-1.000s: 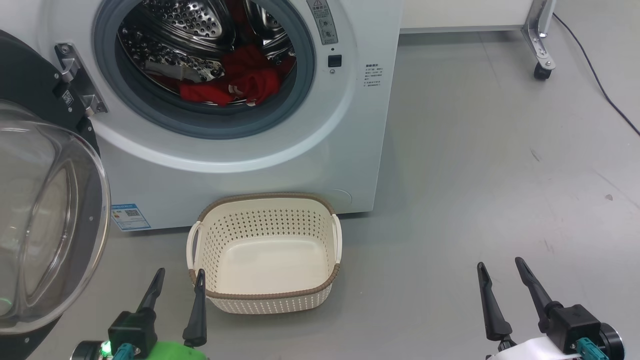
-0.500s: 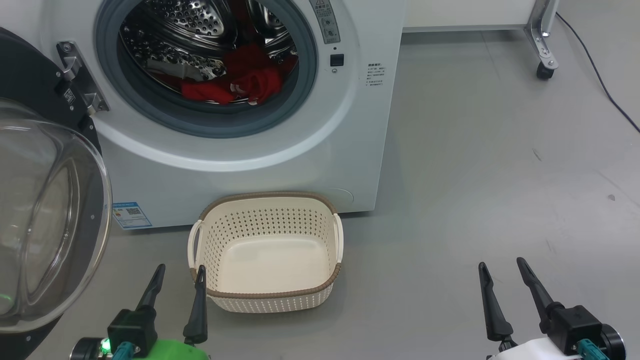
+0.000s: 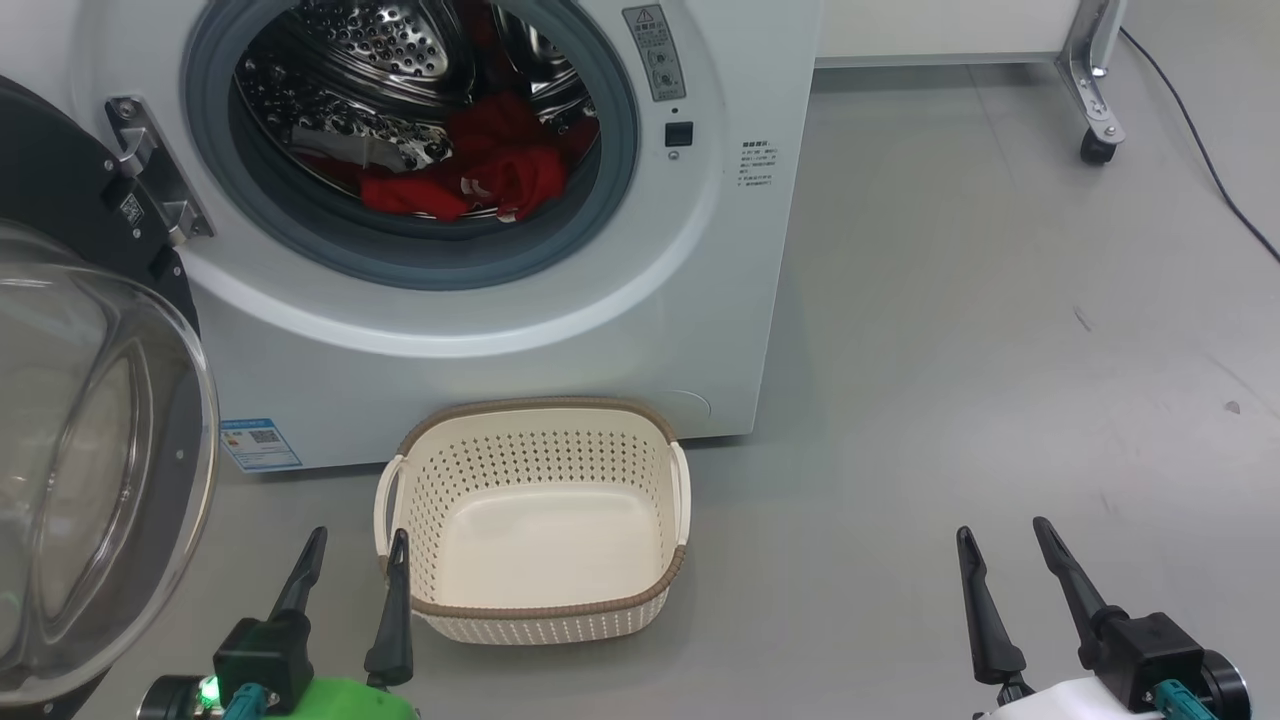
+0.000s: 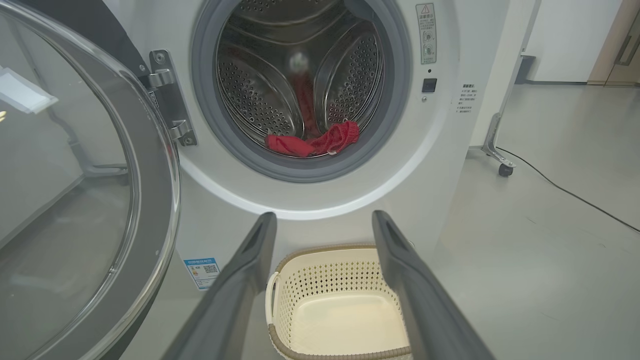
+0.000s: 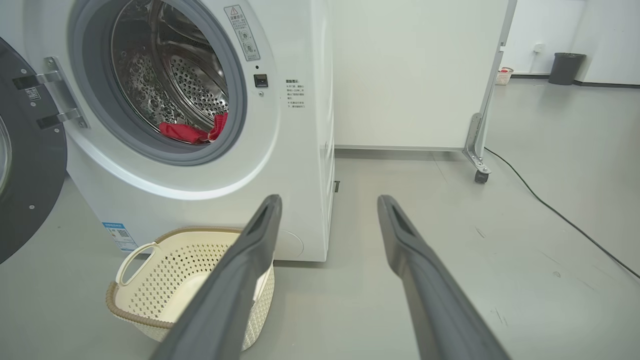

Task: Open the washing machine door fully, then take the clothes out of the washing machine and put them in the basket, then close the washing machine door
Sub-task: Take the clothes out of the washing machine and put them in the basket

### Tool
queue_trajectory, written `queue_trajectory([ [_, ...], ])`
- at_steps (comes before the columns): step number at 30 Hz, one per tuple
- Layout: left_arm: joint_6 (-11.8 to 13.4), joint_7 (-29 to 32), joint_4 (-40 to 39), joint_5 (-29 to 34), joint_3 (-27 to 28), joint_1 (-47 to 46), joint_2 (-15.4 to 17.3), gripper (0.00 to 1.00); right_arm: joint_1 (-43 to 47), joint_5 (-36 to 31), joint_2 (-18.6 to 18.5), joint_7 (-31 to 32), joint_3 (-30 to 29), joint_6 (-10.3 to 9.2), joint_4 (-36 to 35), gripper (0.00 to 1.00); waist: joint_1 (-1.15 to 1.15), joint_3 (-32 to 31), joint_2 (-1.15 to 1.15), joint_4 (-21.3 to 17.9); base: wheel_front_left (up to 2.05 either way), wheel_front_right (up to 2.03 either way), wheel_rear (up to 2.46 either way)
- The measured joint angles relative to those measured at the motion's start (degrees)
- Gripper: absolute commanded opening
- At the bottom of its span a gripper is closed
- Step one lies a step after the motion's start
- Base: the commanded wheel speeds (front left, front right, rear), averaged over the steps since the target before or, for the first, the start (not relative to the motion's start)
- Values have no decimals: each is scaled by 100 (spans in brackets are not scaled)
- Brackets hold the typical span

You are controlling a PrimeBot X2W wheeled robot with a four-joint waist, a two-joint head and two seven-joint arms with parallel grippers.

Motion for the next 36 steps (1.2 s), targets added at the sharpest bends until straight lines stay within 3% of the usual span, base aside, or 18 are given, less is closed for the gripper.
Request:
queue_trajectory([
  [20, 29, 1, -31, 40, -34, 2, 2, 100, 1, 0, 7, 0, 7, 3, -1, 100, 0, 7, 0, 7, 104, -104, 0],
  [36, 43, 8, -31, 40, -35, 2, 2, 100, 1, 8, 8, 0, 7, 4, 4, 100, 0, -6, 0, 29, 41, -41, 0],
])
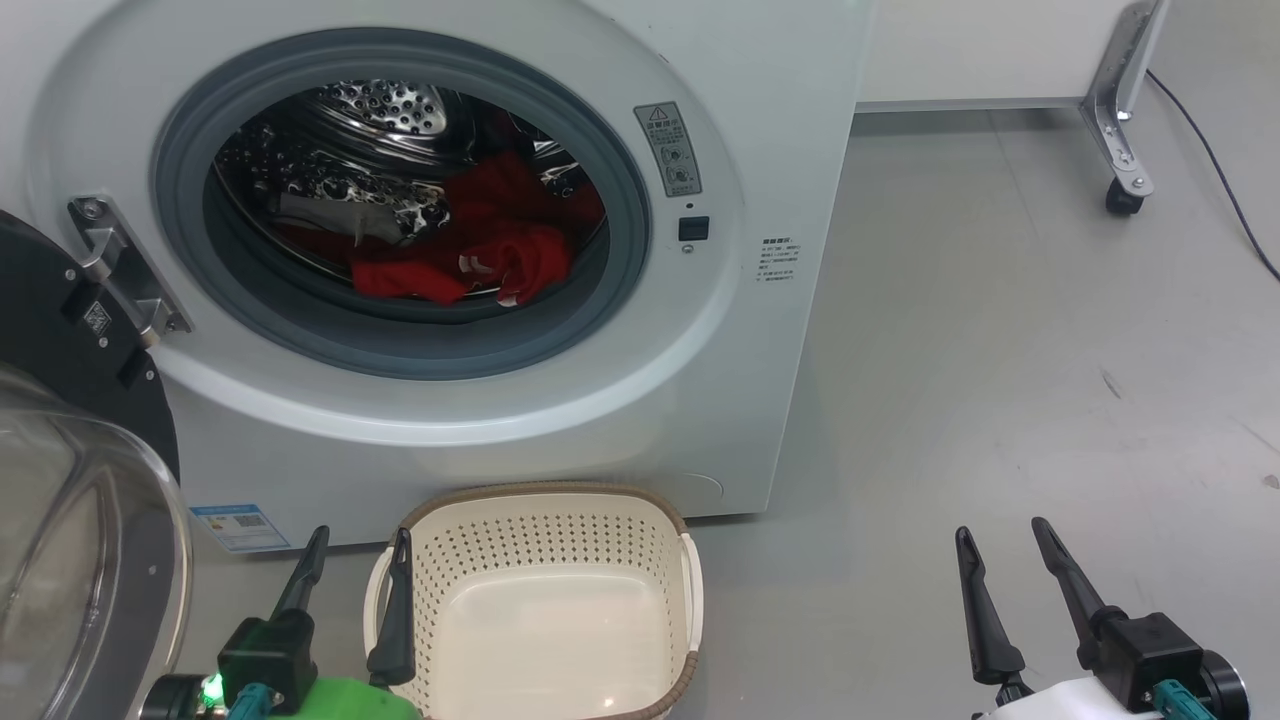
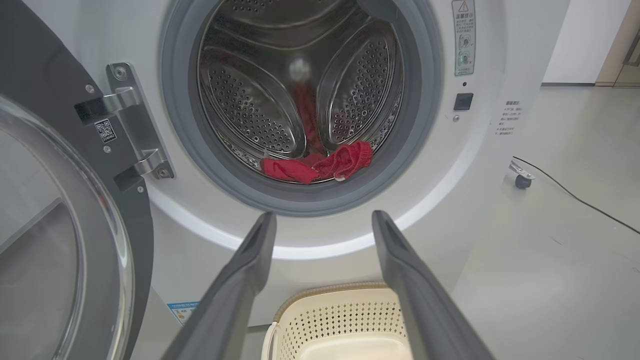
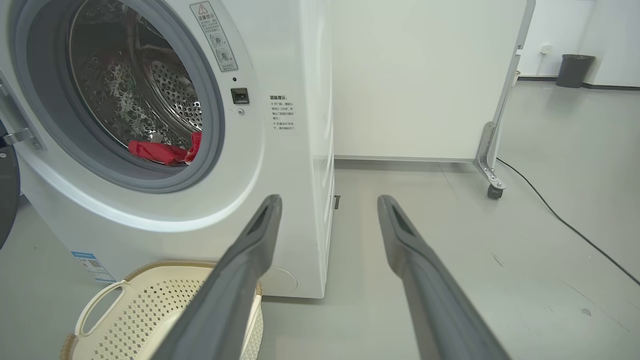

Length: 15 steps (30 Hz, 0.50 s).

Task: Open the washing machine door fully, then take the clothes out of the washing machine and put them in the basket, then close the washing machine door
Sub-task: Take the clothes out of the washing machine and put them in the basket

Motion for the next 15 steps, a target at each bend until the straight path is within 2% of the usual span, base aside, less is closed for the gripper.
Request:
queue_trajectory([
  [15, -1, 60, 90, 0, -83, -1, 1, 100, 0, 0, 1, 0, 10, 0, -1, 100, 0, 45, 0, 23, 1, -1, 0],
])
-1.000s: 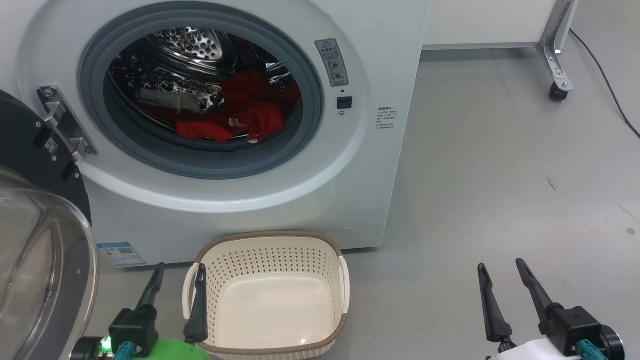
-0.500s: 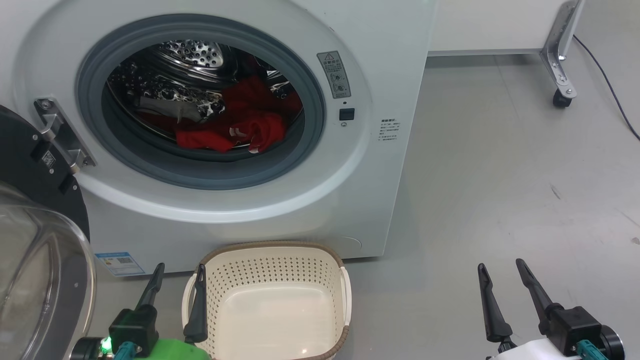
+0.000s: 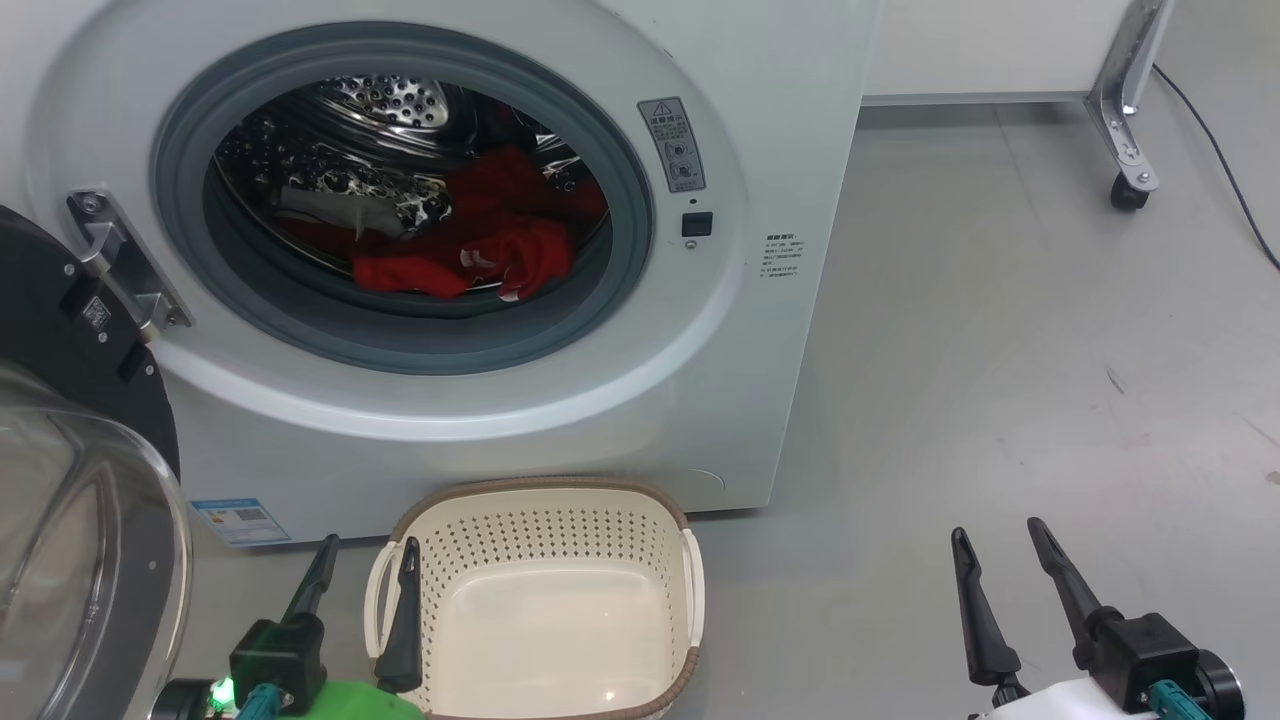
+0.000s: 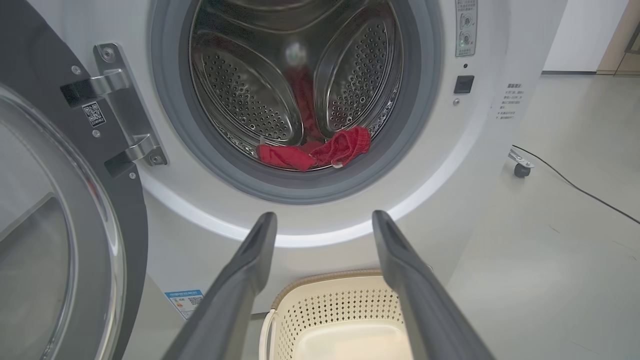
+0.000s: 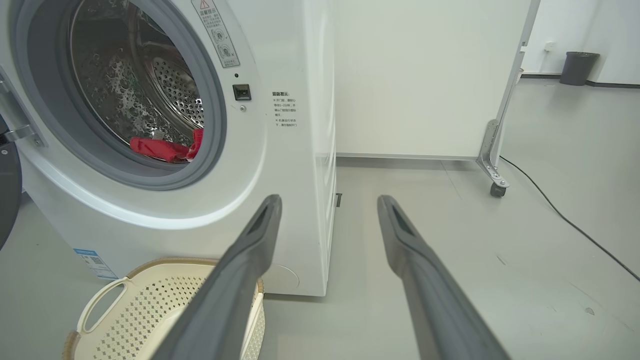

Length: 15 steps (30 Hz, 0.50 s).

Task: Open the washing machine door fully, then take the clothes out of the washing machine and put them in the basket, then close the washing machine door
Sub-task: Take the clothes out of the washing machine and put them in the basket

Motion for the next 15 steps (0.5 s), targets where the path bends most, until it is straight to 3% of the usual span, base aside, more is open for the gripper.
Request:
queue_trajectory([
  [9, -16, 49, 136, -14, -12, -263, 0, 100, -21, 0, 3, 0, 58, 45, -71, 100, 0, 229, 0, -108, 0, 0, 0],
  [15, -204, 68, 264, -230, -63, -855, -4, 100, -113, 0, 0, 0, 64, 62, -111, 100, 0, 510, 0, -226, 0, 0, 0],
])
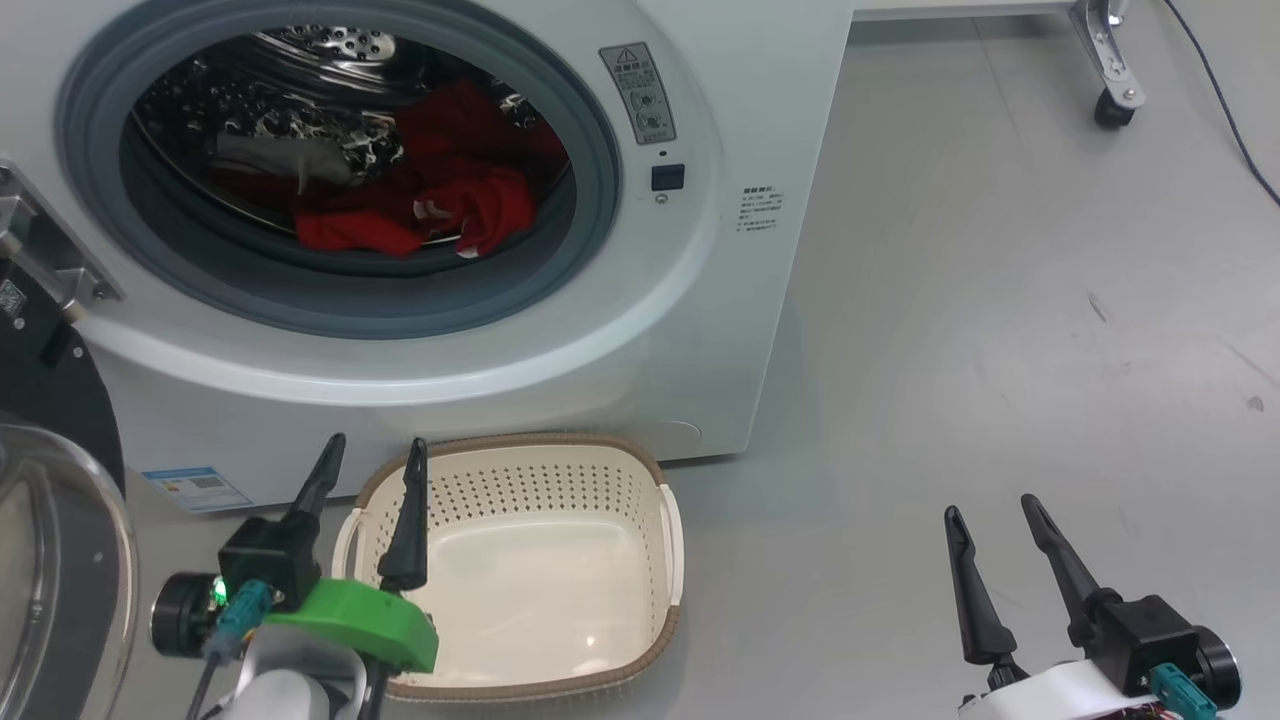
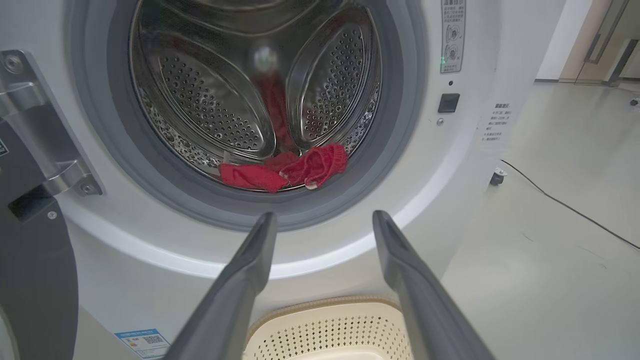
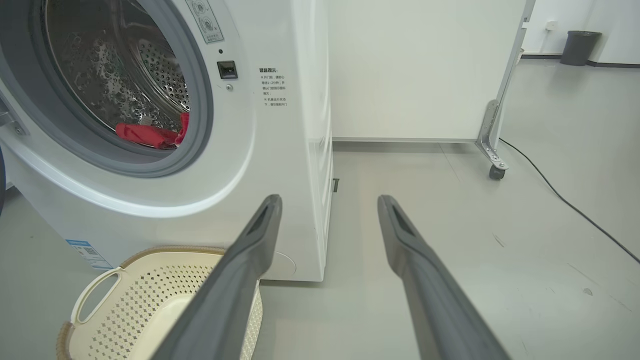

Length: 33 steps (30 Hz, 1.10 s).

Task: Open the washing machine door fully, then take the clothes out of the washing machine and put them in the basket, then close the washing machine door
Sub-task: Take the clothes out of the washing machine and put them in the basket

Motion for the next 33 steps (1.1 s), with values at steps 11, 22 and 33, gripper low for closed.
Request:
queue_trajectory([
  [11, -249, 505, 504, -294, 56, -1205, -7, 100, -375, 47, 1, 0, 41, 41, -146, 100, 0, 686, 0, -369, 0, 0, 0],
  [22, -458, 1572, 1082, -653, 374, -2587, 432, 100, -789, 300, 2, 0, 153, 99, -180, 100, 0, 1345, 0, -987, 0, 0, 0],
  [33, -506, 2627, 1473, -849, 603, -3852, 981, 100, -1157, 761, 2, 0, 336, 90, -186, 100, 0, 1929, 0, -1546, 0, 0, 0],
])
